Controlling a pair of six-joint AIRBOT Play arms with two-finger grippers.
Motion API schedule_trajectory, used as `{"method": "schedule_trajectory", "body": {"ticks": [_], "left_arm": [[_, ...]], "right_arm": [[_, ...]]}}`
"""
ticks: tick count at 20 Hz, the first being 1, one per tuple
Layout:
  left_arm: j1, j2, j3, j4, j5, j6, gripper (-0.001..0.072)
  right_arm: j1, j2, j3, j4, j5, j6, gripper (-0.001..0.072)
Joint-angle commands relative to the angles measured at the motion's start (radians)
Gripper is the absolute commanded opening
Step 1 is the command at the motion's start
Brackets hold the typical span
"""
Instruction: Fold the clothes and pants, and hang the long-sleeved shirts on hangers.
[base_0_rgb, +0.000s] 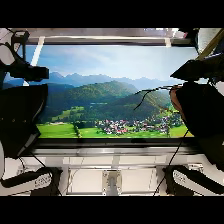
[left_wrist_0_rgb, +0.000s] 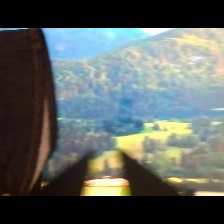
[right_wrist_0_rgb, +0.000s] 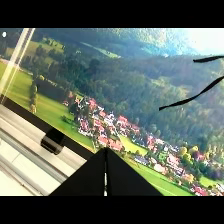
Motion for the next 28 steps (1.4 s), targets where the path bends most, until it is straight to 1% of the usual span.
{"method": "schedule_trajectory", "body": {"ticks": [1,2,3,6,8,10,12,14,17,22,23,24,25,26,28], "left_arm": [[0.009,-0.089,0.0,0.182,-0.117,0.023,0.0649],[0.026,-0.126,0.0,0.235,-0.175,0.023,0.0655],[0.05,-0.159,0.0,0.254,-0.216,0.023,0.0654],[0.14,-0.271,-0.002,0.241,-0.347,0.023,0.0654],[0.195,-0.337,-0.022,0.237,-0.375,0.023,0.0653],[0.243,-0.382,-0.065,0.179,-0.367,0.02,0.0653],[0.278,-0.407,-0.121,0.118,-0.326,0.024,0.0653],[0.299,-0.411,-0.174,0.125,-0.262,0.042,0.0653],[0.332,-0.412,-0.19,0.128,-0.175,0.047,0.0652],[0.361,-0.412,-0.19,0.132,-0.081,0.048,0.0649],[0.361,-0.412,-0.19,0.133,-0.063,0.05,0.0539],[0.361,-0.412,-0.19,0.137,-0.047,0.05,0.02],[0.36,-0.412,-0.19,0.135,-0.039,0.051,0.0049],[0.357,-0.412,-0.189,0.135,-0.036,0.051,0.0031],[0.339,-0.409,-0.189,0.124,-0.06,0.05,0.0031]], "right_arm": [[0.001,-0.021,-0.033,0.0,-0.041,-0.011,0.001],[0.001,-0.036,-0.047,0.005,-0.04,-0.01,0.001],[0.001,-0.051,-0.061,0.006,-0.04,-0.007,0.001],[0.001,-0.097,-0.097,0.008,-0.047,-0.002,0.001],[0.001,-0.126,-0.097,0.01,-0.049,-0.001,0.001],[0.001,-0.145,-0.097,0.01,-0.072,-0.001,0.001],[0.001,-0.151,-0.097,0.01,-0.115,-0.001,0.001],[0.001,-0.152,-0.097,0.01,-0.15,-0.001,0.001],[0.001,-0.152,-0.097,0.01,-0.152,-0.001,0.001],[0.001,-0.152,-0.097,0.01,-0.152,-0.001,0.001],[0.001,-0.152,-0.097,0.01,-0.152,-0.001,0.001],[0.001,-0.152,-0.097,0.01,-0.152,-0.001,0.001],[0.001,-0.152,-0.097,0.01,-0.152,-0.001,0.001],[0.001,-0.151,-0.097,0.01,-0.152,-0.001,0.001],[0.001,-0.15,-0.097,0.001,-0.151,-0.002,0.001]]}}
